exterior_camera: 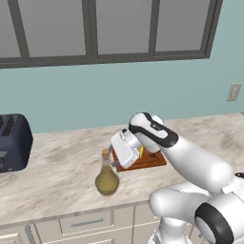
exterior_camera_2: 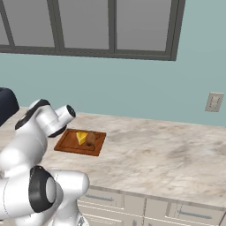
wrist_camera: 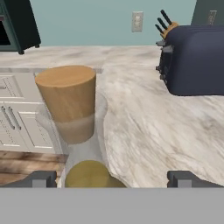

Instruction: Retrieve the reheated potato from the microwave, then place the potato, cheese, and condiment on the cutting board.

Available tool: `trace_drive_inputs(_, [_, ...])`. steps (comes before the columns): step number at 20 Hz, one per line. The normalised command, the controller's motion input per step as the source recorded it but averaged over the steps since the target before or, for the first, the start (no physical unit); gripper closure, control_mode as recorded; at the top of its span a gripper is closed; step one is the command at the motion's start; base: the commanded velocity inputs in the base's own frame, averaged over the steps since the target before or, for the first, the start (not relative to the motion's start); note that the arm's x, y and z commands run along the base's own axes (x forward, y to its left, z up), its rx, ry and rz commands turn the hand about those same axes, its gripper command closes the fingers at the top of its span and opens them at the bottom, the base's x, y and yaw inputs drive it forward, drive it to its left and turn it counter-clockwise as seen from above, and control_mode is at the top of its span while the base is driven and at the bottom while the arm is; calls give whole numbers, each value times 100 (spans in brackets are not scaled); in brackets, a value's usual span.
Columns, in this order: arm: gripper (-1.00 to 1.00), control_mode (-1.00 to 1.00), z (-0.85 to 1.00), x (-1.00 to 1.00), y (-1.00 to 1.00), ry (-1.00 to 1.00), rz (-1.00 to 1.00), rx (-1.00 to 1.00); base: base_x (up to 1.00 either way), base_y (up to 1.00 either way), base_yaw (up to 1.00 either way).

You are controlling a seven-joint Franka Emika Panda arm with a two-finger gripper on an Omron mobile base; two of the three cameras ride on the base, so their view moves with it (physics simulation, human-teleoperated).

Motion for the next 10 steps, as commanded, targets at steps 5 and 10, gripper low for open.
trace_drive_inputs(5, [-100, -100, 0, -2, 2, 0, 0, 0, 0, 0, 0])
trace_drive_inputs(10, [-100, -100, 0, 0, 0, 0, 0, 0, 0, 0, 0])
